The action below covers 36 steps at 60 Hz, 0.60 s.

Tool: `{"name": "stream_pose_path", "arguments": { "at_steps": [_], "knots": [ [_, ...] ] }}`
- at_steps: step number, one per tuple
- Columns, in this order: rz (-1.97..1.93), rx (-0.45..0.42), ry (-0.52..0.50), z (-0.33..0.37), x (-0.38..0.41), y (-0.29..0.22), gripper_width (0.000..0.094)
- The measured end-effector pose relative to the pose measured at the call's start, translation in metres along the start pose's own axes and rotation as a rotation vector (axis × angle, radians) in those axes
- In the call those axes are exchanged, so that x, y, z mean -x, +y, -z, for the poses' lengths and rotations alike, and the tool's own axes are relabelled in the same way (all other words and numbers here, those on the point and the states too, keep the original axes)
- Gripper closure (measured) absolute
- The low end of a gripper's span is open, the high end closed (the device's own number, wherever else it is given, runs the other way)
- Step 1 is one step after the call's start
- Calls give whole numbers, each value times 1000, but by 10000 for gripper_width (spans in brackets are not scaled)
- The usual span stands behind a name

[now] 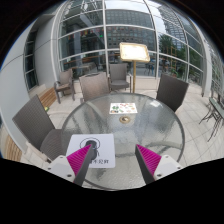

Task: Arrange mouse

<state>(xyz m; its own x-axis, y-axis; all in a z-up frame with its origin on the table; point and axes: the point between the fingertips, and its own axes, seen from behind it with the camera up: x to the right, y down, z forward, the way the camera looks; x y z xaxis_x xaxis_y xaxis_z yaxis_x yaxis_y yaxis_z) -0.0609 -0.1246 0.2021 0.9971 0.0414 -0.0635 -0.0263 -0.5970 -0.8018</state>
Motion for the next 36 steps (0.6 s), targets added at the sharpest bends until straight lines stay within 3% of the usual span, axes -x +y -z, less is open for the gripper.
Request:
{"name": "stream_pose_path", "arguments": {
  "at_steps": [16,36],
  "knots": [
    [8,-47,20,65,-41,11,74],
    [-11,-67,50,83,-64,17,75]
  ]
}}
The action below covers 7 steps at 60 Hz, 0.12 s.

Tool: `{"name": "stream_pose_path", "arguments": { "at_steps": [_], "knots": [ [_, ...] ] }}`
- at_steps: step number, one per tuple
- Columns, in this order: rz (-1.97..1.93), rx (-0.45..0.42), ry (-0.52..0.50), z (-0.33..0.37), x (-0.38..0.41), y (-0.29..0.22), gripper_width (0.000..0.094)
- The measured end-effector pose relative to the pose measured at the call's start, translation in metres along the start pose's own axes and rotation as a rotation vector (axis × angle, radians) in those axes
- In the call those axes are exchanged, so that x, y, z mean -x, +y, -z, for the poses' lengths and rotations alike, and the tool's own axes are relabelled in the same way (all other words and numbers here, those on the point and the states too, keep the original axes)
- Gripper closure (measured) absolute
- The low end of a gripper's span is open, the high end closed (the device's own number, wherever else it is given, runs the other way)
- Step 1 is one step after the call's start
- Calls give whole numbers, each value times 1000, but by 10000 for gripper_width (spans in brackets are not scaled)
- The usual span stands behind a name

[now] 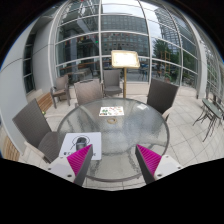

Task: Arrange mouse

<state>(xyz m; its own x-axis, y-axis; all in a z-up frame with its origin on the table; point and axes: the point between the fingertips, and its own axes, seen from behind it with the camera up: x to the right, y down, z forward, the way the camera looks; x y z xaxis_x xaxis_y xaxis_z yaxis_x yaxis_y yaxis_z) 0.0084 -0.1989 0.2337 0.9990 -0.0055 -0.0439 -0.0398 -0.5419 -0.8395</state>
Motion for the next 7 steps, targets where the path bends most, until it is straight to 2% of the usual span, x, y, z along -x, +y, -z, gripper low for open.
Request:
{"name": "stream_pose_path", "arguments": {
  "at_steps": [7],
  "knots": [
    [-6,5,-3,0,-1,4,75]
  ]
}}
